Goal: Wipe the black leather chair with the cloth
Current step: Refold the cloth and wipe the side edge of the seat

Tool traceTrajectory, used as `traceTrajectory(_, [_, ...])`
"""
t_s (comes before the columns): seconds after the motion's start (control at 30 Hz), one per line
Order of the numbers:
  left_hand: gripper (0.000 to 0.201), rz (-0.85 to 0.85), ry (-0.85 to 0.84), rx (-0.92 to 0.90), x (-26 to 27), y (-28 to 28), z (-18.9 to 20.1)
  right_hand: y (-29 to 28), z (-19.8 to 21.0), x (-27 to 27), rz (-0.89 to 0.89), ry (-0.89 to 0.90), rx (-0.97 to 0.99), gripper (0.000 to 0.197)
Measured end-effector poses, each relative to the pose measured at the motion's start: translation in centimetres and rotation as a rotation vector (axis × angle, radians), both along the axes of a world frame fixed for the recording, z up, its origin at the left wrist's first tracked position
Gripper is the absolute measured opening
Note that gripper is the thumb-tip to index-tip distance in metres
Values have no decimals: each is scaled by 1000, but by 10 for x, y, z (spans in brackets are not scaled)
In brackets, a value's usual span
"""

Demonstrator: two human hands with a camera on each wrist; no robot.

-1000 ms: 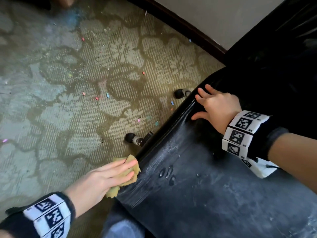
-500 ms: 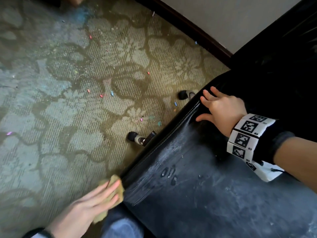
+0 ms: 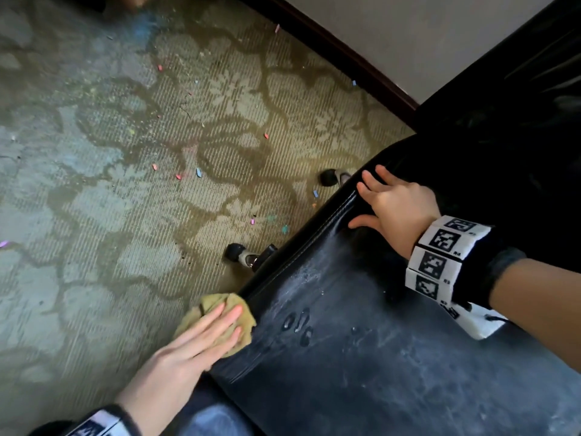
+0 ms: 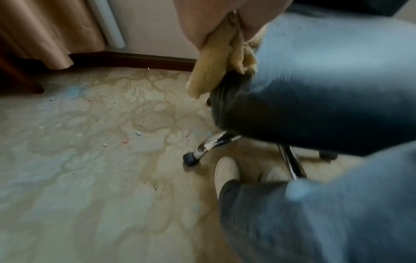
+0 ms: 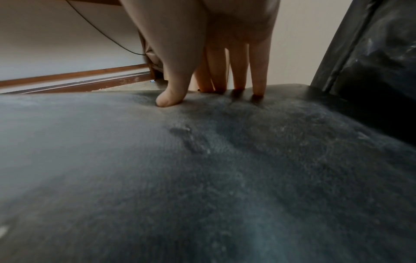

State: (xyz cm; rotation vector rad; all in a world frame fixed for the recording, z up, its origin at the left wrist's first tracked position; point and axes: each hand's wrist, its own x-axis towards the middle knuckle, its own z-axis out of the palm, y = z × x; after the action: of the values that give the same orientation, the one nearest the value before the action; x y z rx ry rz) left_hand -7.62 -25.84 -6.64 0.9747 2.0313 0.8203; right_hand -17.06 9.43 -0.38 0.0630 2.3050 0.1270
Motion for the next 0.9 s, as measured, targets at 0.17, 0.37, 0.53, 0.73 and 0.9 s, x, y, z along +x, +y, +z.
traceTrajectory(0.17, [57,67,-168,-52,-29,-16,23,8,0,1,-13,63,-67,71])
traceTrajectory(0.37, [60,315,142,158,-123,157,18,48,-11,14,-230,436,-340,42])
traceTrajectory(0.53, [56,182,152,155,-93,193,-3,86,-21,32,-227,567,-346,37])
traceTrajectory(0.73, [71,35,100,11,-71,117,13,85,-36,42,-137,611,-373,49])
traceTrajectory(0.9, [73,174,148,85,-112,184,22,77,-36,37,-186,553,-386,48])
